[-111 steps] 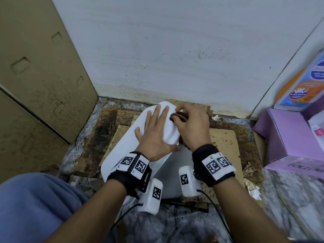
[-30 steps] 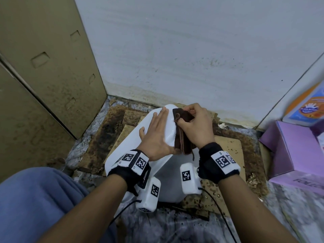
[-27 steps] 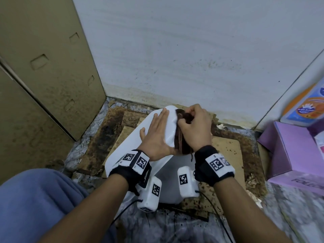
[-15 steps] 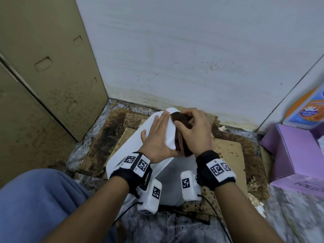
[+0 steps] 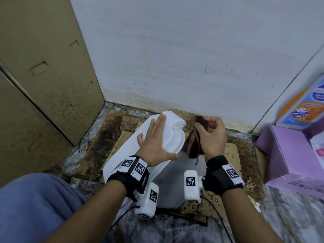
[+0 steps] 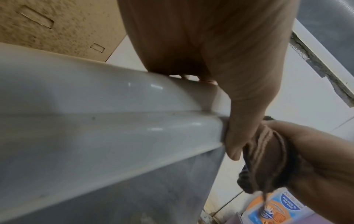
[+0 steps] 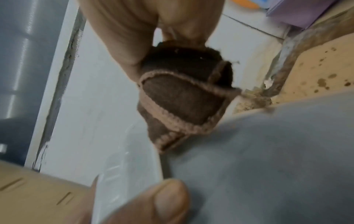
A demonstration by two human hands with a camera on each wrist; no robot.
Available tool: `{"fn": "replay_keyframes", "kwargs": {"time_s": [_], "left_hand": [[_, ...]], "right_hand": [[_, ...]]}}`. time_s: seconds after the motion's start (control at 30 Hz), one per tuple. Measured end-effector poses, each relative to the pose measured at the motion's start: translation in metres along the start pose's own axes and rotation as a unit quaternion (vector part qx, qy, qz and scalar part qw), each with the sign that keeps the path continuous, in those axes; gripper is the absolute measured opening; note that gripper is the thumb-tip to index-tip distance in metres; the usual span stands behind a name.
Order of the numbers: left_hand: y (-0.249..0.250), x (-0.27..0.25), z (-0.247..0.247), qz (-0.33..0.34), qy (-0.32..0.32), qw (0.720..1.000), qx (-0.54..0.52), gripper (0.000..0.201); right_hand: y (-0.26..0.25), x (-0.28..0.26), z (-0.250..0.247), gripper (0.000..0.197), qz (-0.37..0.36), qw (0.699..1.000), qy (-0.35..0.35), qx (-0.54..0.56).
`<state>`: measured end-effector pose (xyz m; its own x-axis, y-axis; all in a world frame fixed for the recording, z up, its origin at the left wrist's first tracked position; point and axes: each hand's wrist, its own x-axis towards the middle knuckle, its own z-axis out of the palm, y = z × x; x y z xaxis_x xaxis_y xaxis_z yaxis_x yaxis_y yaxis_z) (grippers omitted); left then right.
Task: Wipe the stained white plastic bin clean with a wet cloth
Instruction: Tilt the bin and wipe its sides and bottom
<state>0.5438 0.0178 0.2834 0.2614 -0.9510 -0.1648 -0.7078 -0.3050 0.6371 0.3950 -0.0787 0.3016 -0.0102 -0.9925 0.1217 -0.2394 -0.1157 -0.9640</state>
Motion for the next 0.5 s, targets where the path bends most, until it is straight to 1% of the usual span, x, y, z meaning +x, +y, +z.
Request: {"fn": "replay_keyframes", "kwargs": {"time_s": [0.03,0.1,0.13,0.17,0.2,0.23,0.33,0.37,0.43,0.5], "left_hand": [[0.0,0.0,0.0,-0.003,0.0,1.0,-0.001,0.132],[0.002,0.002,0.0,-0.002,0.001,1.0,-0.002,0.132],[0.002,0.002,0.0,0.0,0.002,1.0,-0.004,0.133],[0.002,0.002,0.0,0.0,0.004,1.0,-0.008,0.133],[0.001,0.001,0.0,-0.002,0.006,1.0,-0.011,0.134],[0.0,0.001,0.0,-0.003,0.006,1.0,-0.014,0.134],[-0.004,0.001,-0.002,-0.003,0.007,1.0,-0.017,0.135],[-0.004,0.002,-0.002,-0.005,0.006,1.0,-0.016,0.135],[-0.003,0.003,-0.001,-0.005,0.002,1.0,-0.017,0.136],[-0.002,0.002,0.0,0.0,0.0,1.0,-0.015,0.136]], "right_hand": [[-0.002,-0.001,0.001,0.02,-0.019,0.999,-0.035,0.012],[-0.009,-0.006,0.011,0.024,-0.091,0.989,-0.119,0.005],[-0.012,-0.009,0.017,0.026,-0.134,0.979,-0.148,-0.03],[-0.014,-0.012,0.024,0.028,-0.169,0.97,-0.161,-0.07],[-0.014,-0.013,0.03,0.03,-0.183,0.966,-0.157,-0.096],[-0.013,-0.014,0.034,0.031,-0.175,0.968,-0.144,-0.103],[-0.011,-0.015,0.04,0.029,-0.124,0.982,-0.109,-0.09],[-0.011,-0.016,0.042,0.028,-0.126,0.982,-0.103,-0.1],[-0.01,-0.019,0.044,0.026,-0.154,0.977,-0.092,-0.114],[-0.006,-0.018,0.042,0.023,-0.18,0.973,-0.064,-0.128]]}}
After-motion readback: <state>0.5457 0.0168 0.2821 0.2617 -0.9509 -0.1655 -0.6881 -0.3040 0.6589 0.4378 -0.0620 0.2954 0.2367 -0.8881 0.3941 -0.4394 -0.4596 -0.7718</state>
